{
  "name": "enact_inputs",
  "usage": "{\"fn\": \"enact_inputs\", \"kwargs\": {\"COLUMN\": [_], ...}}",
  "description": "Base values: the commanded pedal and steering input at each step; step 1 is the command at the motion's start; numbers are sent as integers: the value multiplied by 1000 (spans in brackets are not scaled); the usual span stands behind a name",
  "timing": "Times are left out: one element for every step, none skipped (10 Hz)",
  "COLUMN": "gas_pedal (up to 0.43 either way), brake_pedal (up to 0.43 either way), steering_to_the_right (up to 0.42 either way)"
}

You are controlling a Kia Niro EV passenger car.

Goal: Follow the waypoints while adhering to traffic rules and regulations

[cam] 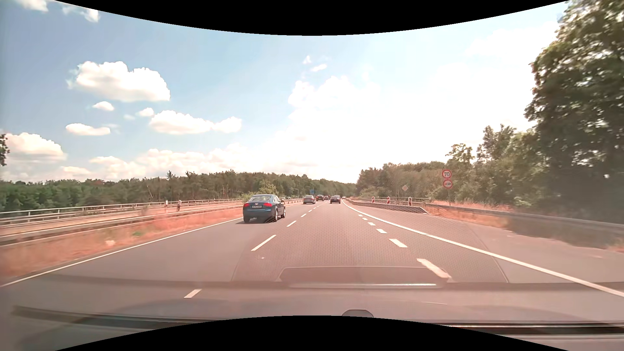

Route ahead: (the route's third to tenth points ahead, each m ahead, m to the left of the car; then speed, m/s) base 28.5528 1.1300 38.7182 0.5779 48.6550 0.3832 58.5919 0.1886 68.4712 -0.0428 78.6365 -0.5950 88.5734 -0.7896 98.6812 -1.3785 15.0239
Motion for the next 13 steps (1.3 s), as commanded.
{"fn": "enact_inputs", "kwargs": {"gas_pedal": [157,138,130,110,87,67,67,59,47,47,47,39,28], "brake_pedal": [0,0,0,0,0,0,0,0,0,0,0,0,0], "steering_to_the_right": [-2,-2,-2,-2,-2,-2,-1,-2,-2,-2,-2,-2,-2]}}
